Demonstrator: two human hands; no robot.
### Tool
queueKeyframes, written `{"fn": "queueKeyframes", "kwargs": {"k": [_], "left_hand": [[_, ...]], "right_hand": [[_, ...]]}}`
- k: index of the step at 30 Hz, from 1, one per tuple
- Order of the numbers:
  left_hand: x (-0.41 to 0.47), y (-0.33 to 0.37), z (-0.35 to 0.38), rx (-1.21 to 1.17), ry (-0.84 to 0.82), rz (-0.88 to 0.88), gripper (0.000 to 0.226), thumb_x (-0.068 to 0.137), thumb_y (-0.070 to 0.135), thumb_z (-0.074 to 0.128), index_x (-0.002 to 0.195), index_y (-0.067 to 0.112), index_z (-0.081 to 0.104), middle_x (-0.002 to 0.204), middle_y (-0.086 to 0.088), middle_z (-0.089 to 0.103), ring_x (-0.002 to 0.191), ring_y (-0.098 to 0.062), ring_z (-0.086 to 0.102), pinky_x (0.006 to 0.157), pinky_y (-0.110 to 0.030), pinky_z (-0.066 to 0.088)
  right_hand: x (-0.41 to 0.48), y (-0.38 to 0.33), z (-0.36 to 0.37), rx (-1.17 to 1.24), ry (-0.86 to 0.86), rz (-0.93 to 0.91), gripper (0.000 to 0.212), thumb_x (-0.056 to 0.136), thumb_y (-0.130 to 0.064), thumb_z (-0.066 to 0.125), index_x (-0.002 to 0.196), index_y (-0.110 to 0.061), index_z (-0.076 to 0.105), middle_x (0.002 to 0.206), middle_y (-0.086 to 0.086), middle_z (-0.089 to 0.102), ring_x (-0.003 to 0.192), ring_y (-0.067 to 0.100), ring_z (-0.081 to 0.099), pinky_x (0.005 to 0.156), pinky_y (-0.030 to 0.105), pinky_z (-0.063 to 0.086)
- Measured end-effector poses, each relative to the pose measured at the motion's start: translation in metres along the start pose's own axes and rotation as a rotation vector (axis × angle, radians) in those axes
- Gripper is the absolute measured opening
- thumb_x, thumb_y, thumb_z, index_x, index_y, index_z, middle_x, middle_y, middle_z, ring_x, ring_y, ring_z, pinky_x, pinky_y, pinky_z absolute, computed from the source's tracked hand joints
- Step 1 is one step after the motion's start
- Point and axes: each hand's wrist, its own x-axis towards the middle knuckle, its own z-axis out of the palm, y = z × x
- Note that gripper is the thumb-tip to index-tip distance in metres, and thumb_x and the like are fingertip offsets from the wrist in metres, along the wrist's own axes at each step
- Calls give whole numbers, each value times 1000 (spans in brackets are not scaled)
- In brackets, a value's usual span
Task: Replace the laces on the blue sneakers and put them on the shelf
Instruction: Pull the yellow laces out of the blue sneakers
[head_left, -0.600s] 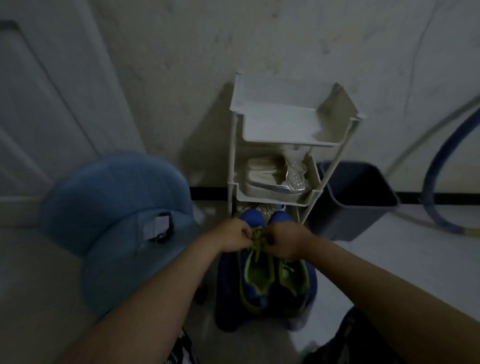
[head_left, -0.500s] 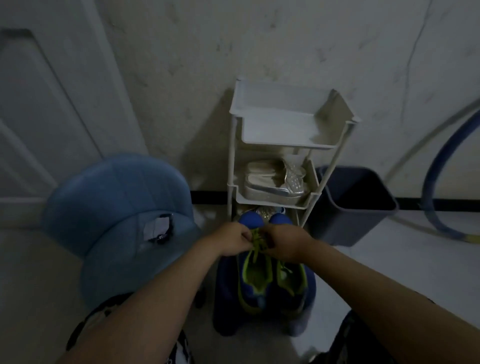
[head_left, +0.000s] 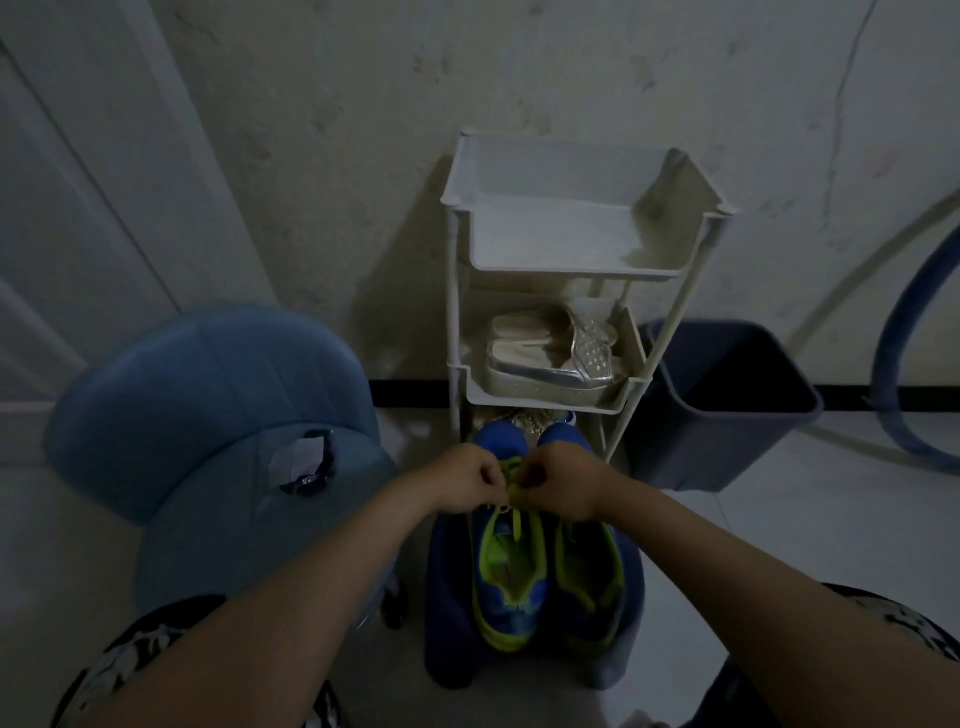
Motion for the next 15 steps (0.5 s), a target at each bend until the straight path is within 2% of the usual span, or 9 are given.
{"fn": "queueKeyframes", "kwargs": {"k": [3,6,8,11,13,15], "left_hand": [[2,3,-3,-57,-23,-4,18,79,16,80,81,22,63,78,7,63,74,-6,60,62,-13,47],[-1,10,-3,-76,2,-59,36,66,30,89,89,17,65,78,4,66,70,-6,61,61,-18,48],[-3,14,-1,-12,95,-72,44,63,43,89,91,15,69,81,0,69,71,-8,62,63,-24,47],[-5,19,-4,94,154,-39,25,78,36,79,90,15,74,83,-4,73,66,-9,65,61,-22,48],[-10,24,-12,171,127,-31,15,85,32,73,88,18,76,82,-1,74,66,-10,68,69,-28,55],[-14,25,-21,260,132,-21,15,89,28,66,84,20,77,78,5,74,68,-9,68,77,-34,58]], "right_hand": [[5,5,-1,158,31,19,12,86,-34,71,78,-26,67,78,-6,65,77,10,63,73,28,51],[7,5,-1,338,65,79,21,89,-32,69,69,-27,66,69,-3,64,65,8,59,66,27,49],[6,4,0,421,74,99,26,91,-33,68,67,-24,65,63,0,63,60,10,58,62,27,48],[6,3,2,481,79,101,25,92,-33,68,69,-22,68,59,-2,61,56,10,57,59,27,48],[5,4,1,497,80,95,20,91,-31,68,75,-21,71,64,-2,63,59,11,59,61,29,50],[4,4,1,523,75,99,15,92,-29,68,83,-17,72,73,1,68,65,13,62,65,32,54]]}}
